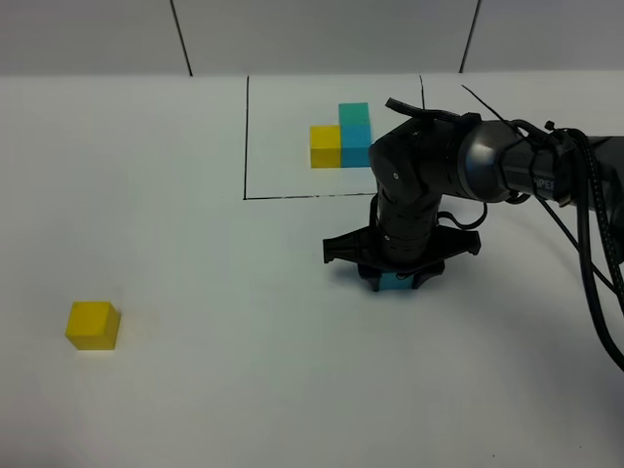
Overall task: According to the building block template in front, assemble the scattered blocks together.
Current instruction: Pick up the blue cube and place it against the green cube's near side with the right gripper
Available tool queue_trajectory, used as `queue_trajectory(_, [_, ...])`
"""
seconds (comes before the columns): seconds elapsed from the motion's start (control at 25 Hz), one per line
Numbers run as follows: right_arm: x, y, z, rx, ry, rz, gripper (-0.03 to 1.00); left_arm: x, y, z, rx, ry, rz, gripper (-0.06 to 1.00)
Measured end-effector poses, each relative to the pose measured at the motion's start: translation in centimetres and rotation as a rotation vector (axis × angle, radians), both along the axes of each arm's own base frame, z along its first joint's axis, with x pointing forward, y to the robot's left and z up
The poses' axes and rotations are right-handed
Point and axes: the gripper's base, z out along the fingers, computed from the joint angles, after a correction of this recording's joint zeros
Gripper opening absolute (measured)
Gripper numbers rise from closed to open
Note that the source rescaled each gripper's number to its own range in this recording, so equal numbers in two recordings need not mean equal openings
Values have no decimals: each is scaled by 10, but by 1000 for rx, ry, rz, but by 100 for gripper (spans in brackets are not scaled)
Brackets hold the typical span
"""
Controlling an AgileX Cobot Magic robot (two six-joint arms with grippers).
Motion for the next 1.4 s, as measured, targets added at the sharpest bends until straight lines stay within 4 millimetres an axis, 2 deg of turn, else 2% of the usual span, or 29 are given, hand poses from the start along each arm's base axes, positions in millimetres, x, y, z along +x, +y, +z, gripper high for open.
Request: queue_trajectory(1.4, [5,-1,-3,16,-18,-12,1,0,0,0,0,0,0,62])
